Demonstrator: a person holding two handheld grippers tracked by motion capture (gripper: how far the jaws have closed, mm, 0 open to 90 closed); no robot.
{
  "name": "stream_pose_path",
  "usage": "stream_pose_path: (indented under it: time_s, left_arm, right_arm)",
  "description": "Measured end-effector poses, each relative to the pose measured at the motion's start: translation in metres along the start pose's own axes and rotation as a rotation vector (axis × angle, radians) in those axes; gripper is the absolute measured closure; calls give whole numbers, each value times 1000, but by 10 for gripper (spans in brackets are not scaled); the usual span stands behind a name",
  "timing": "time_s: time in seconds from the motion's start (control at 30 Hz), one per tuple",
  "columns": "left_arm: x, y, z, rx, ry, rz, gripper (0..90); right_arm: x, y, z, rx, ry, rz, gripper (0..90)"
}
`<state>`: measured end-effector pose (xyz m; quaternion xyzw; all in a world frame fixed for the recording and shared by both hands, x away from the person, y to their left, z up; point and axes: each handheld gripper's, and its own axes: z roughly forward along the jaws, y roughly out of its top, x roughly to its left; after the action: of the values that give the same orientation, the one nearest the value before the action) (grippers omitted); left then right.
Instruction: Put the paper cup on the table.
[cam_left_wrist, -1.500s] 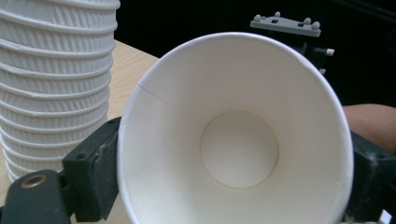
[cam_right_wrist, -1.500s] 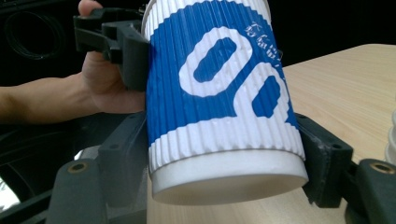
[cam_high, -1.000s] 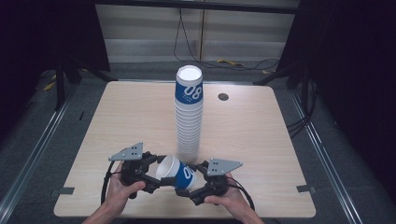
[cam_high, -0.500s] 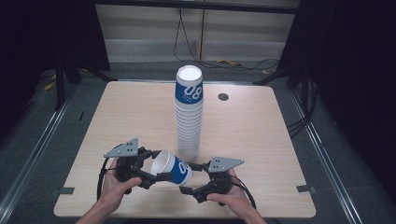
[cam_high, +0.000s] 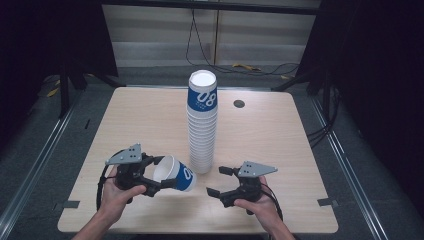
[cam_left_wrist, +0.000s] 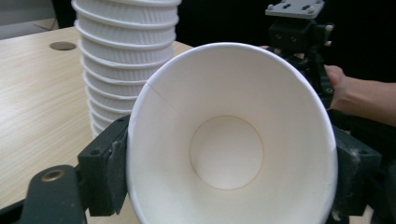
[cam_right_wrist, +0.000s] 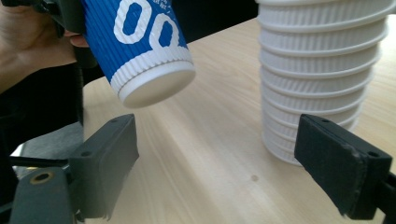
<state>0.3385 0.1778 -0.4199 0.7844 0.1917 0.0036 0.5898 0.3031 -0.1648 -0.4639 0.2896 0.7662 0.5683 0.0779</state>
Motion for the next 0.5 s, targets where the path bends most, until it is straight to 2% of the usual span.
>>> stream_pose_path:
  time_s: [0.2,0.33,0.43,0.5]
  left_arm:
    - [4,3,-10,-26,66,4,174]
    - [4,4,-17,-10,105,5,174]
    - [4,4,-24,-10,131,-4,174]
    - [5,5,-28,-10,150,-5,174]
  right_arm:
    - [1,0,-5,-8,-65,-26,138]
    - [2,1,-12,-28,-103,-45,137]
    - [4,2,-18,-51,-124,-42,134]
    - [5,0,-22,-48,-155,-50,133]
